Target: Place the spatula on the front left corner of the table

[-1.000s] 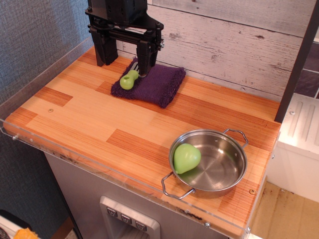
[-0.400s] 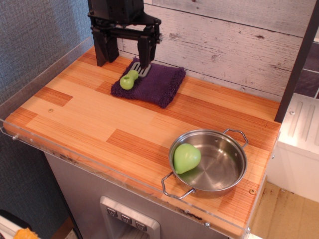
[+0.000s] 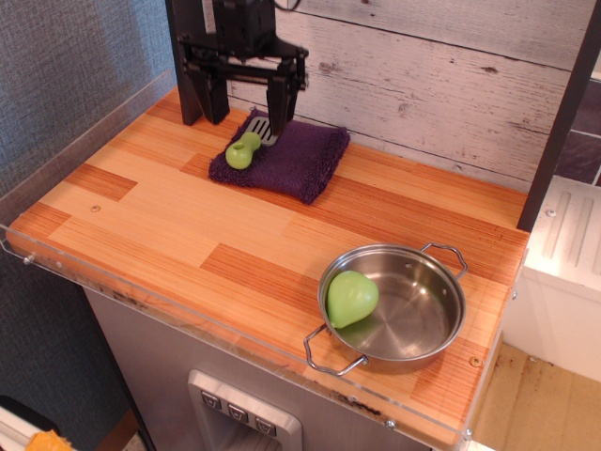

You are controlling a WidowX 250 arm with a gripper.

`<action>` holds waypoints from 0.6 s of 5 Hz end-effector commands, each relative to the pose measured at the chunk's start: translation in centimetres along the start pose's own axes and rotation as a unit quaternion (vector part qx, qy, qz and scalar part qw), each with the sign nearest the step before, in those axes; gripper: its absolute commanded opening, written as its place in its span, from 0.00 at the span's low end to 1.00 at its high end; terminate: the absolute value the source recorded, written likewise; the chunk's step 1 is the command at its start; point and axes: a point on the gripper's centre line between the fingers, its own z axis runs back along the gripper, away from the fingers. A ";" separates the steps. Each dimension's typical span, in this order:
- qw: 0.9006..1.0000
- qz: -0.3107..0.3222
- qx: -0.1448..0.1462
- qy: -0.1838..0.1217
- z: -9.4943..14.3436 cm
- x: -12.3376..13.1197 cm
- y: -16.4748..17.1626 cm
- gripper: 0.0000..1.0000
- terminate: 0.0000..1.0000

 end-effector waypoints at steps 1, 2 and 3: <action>1.000 0.004 0.030 -0.006 -1.1 1.5 0.4 1.00 0.00; 0.999 0.004 0.036 0.005 -2.5 1.8 0.8 1.00 0.00; 0.999 0.002 0.037 0.010 -3.1 1.8 0.5 1.00 0.00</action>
